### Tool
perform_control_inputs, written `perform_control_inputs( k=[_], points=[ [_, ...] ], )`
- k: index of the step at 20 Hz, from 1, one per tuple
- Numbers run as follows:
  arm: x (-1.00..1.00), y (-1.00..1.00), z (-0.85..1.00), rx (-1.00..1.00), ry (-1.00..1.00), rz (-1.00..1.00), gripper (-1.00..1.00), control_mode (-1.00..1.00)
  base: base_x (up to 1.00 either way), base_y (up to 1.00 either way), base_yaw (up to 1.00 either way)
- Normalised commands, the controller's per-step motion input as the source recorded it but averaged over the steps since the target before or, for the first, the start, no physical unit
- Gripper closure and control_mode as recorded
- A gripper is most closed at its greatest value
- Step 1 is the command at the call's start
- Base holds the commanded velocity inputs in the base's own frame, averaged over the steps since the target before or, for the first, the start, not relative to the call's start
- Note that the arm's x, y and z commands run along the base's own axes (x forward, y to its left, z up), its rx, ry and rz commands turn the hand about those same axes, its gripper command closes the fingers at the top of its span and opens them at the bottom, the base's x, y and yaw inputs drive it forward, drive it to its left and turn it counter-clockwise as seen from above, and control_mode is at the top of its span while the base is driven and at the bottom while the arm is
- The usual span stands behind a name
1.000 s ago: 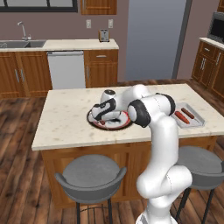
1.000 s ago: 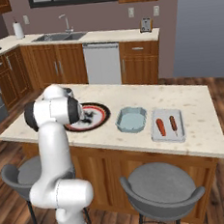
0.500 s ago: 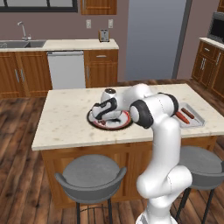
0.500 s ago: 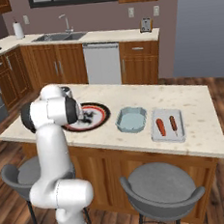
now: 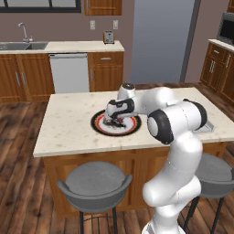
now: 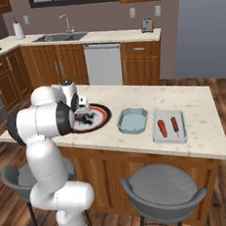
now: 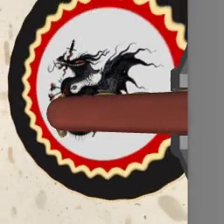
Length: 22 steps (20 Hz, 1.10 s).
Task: Place one cooked food and one vegetable from the large plate to each tupperware container.
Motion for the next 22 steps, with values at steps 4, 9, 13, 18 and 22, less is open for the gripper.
perform_control_inputs(
  k=[4,9,13,18,22],
  points=[
    [-0.15,-0.97,0.44,0.00,-0.10,0.00,1.00,-1.00,0.00,0.00,0.00],
    [0.00,-1.00,0.18,0.00,-0.03,0.00,1.00,-1.00,0.00,0.00,0.00],
    [0.00,-0.98,0.01,0.00,-0.01,0.00,1.00,-1.00,0.00,0.00,0.00],
    [0.06,-0.73,0.00,0.00,0.02,-0.08,1.00,-1.00,0.00,0.00,0.00],
    [0.06,-0.79,0.00,0.00,0.06,-0.09,1.00,-1.00,0.00,0.00,0.00]
  ],
)
